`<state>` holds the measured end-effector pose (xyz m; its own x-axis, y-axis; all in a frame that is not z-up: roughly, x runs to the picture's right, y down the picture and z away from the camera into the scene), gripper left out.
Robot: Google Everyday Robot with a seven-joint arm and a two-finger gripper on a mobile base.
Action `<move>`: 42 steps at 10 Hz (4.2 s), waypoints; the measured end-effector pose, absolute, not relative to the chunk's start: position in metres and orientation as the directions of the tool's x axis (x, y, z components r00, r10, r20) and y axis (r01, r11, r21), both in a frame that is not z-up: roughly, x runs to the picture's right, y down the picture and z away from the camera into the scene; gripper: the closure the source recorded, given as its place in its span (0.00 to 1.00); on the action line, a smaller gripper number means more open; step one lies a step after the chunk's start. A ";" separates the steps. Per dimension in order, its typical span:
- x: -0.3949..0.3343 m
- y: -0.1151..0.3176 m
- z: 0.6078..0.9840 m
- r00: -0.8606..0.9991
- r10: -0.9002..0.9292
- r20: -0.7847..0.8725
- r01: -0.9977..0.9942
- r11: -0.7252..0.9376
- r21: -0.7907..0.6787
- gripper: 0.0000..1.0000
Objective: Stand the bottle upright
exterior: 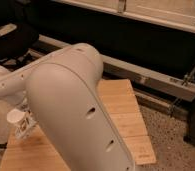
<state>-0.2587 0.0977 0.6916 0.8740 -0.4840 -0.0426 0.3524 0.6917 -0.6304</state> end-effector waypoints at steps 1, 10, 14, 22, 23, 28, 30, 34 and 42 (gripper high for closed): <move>-0.250 0.090 0.688 0.894 -0.447 -0.021 0.329 0.689 -0.646 0.88; -0.209 0.078 0.669 0.985 -0.144 0.098 0.156 0.480 -0.863 0.88; -0.219 0.059 0.678 0.959 0.239 0.153 0.044 0.408 -0.912 0.88; -0.224 0.057 0.677 0.951 0.265 0.161 0.043 0.403 -0.914 0.88; -0.226 0.056 0.678 0.946 0.285 0.153 0.030 0.393 -0.919 0.88; -0.234 0.009 0.706 0.671 0.734 -0.107 -0.298 0.134 -0.945 0.88; -0.219 0.000 0.715 0.468 0.853 -0.230 -0.382 -0.039 -0.923 0.88; -0.191 0.001 0.718 0.117 0.938 -0.325 -0.373 -0.262 -0.890 0.88; -0.185 -0.004 0.709 -0.064 0.950 -0.306 -0.277 -0.311 -0.909 0.88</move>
<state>-0.1851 -0.0036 0.7094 -0.0642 0.9499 -0.3058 -0.2770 -0.3114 -0.9090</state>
